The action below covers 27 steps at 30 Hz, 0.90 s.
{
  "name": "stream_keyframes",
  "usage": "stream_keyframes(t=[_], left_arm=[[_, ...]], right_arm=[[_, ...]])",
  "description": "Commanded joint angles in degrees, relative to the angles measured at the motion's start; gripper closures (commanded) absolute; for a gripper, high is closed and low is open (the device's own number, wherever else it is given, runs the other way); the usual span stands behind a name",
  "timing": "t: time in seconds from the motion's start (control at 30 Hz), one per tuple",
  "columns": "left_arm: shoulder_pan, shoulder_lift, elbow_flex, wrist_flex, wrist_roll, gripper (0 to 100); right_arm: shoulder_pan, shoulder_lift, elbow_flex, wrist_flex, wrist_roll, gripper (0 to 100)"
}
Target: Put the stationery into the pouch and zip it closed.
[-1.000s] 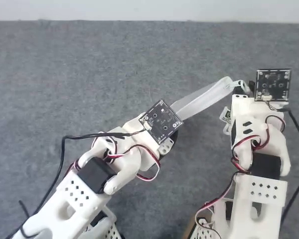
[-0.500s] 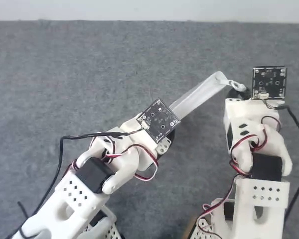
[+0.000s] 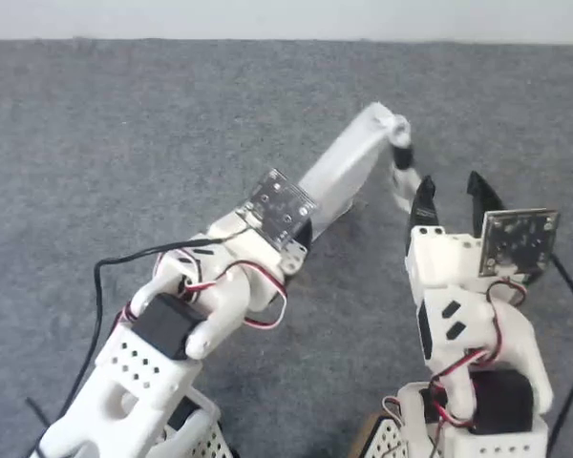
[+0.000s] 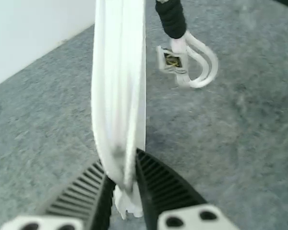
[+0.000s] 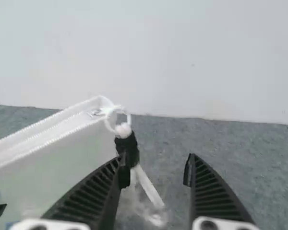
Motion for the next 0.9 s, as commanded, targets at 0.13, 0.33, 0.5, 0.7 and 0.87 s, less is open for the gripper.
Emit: stream_keyframes(t=[0.13, 0.33, 0.5, 0.7, 0.87], left_arm=[[-9.49, -0.26, -3.74, 1.23, 3.6, 99], [-18.81, -3.78, -8.31, 3.43, 2.37, 99], [-24.26, -15.56, -5.58, 3.34, 1.58, 99], [-24.97, -23.74, 2.15, -1.14, 2.02, 99], [-24.62, -23.74, 7.25, -6.07, 3.08, 99]], right_arm=[[-1.27, -0.75, 4.84, -7.96, -0.88, 87.1], [-1.27, -1.27, 10.29, -16.48, -0.7, 98.7], [-1.27, -1.27, 13.01, -20.35, -0.62, 98.0], [-1.27, -1.27, 13.01, -20.35, -0.62, 97.9], [-1.27, -1.27, 13.01, -20.35, -0.62, 97.9]])
